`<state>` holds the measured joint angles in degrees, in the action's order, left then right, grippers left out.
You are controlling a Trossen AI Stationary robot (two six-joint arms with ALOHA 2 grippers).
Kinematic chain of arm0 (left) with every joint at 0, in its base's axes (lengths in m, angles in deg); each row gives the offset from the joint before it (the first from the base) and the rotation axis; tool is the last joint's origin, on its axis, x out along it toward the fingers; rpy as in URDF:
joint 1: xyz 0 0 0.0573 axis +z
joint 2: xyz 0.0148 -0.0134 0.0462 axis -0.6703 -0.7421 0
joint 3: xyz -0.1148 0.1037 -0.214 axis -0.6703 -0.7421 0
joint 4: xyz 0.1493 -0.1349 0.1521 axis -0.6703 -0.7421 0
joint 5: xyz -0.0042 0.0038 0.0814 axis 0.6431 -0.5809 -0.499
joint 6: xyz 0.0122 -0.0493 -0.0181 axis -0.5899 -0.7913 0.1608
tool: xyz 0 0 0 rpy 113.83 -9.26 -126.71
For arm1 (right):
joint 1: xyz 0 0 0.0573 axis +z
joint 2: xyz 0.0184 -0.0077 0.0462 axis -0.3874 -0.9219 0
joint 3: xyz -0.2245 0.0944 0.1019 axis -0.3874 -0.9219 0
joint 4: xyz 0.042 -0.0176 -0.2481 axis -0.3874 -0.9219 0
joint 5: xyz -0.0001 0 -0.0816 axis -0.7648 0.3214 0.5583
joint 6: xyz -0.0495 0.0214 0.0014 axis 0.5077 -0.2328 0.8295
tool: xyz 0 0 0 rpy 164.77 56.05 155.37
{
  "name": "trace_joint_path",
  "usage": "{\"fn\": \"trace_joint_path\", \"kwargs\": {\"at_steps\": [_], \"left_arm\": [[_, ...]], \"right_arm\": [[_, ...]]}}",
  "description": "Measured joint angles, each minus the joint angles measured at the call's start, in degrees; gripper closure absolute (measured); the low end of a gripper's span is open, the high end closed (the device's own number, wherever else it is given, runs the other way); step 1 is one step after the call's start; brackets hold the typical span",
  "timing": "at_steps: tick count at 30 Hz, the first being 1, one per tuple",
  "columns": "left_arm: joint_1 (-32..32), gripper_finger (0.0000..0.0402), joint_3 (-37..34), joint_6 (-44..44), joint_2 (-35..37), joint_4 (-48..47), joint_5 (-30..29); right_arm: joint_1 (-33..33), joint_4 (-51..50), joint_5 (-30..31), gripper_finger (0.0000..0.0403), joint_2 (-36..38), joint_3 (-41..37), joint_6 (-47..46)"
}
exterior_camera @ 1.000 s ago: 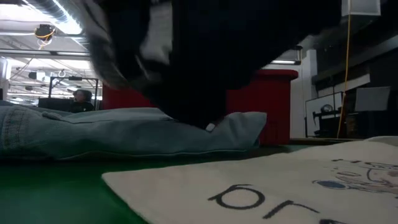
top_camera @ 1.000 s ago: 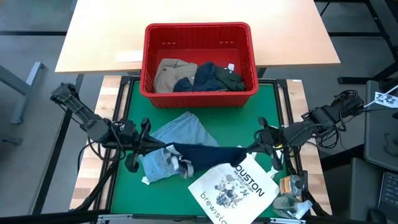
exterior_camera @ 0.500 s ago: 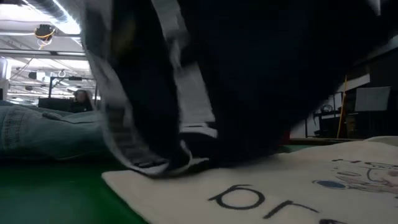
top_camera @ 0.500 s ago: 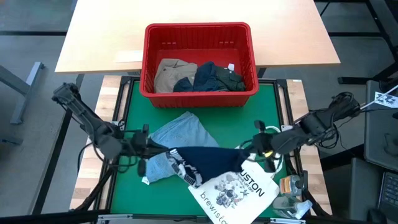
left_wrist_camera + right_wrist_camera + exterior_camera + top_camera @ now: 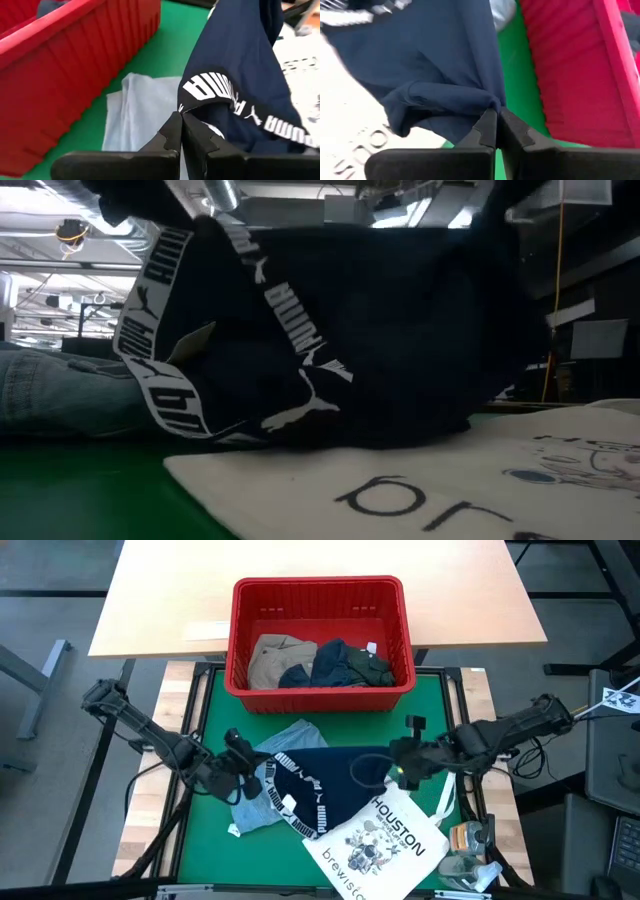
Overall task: Fold Laundry from Bin
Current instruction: Fold the dark blue boxer shorts
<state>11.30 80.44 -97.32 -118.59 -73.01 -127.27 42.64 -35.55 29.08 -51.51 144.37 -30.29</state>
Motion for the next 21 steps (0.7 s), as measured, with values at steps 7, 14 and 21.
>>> {"fn": "trace_joint_path", "kwargs": {"at_steps": [7,14,21], "left_arm": [[2.4,0.0398,0.0,0.0,-0.1,-5.4,2.5],[5.3,0.0361,0.0,0.0,-0.1,-5.9,2.5],[7.8,0.0327,0.0,-0.2,-0.1,0.0,4.7]], "right_arm": [[-8.4,2.6,-0.2,0.0393,0.0,-10.4,0.6],[-14.0,7.0,-2.2,0.0393,0.0,-16.0,0.8],[-17.4,11.4,-2.1,0.0393,0.0,-16.5,0.9]]}}
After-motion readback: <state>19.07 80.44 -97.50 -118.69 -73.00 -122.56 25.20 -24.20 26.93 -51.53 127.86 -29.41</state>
